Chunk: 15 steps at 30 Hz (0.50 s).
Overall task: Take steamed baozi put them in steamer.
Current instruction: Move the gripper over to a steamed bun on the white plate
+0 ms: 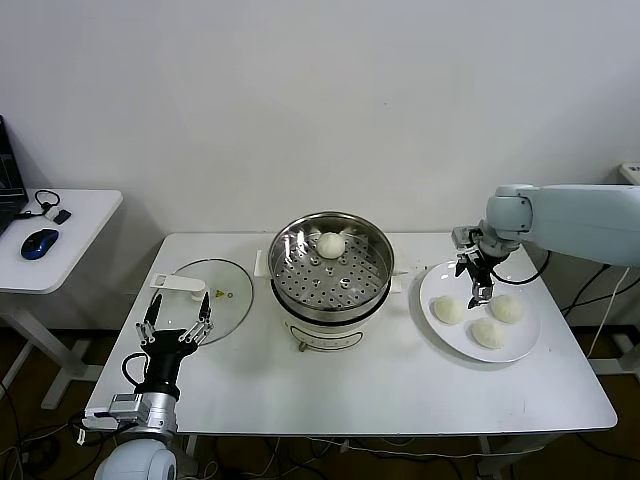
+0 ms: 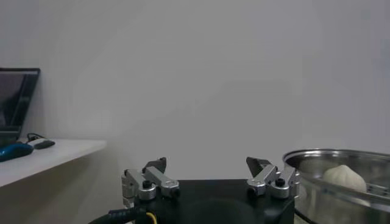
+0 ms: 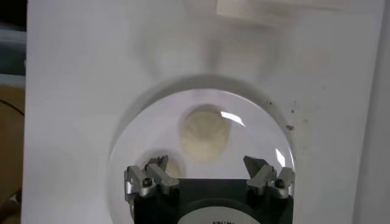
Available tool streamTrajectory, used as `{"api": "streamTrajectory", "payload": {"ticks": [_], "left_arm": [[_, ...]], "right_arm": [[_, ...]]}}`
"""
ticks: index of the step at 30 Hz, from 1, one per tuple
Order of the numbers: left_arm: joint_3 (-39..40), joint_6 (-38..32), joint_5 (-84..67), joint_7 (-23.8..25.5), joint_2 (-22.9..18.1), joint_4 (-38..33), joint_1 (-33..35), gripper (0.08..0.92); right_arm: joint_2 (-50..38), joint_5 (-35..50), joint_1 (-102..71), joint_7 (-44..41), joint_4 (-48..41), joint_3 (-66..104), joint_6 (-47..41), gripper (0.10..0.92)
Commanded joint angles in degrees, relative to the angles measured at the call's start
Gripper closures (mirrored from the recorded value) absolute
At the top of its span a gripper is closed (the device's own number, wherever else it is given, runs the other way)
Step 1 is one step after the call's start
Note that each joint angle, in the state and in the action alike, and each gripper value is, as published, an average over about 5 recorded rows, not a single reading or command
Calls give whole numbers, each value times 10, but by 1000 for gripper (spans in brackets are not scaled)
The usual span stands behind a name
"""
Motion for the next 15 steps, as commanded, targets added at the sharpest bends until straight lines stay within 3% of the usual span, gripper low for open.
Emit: {"api": "streamTrajectory", "payload": {"ticks": [1, 15], "left_arm": [[-4, -1, 0, 0, 1, 2, 1, 177], [-9, -2, 2, 0, 4, 4, 2, 177]], "right_arm": [[-2, -25, -89, 12, -49, 56, -13, 203], [6, -40, -143, 11, -91, 93, -13, 203]]}}
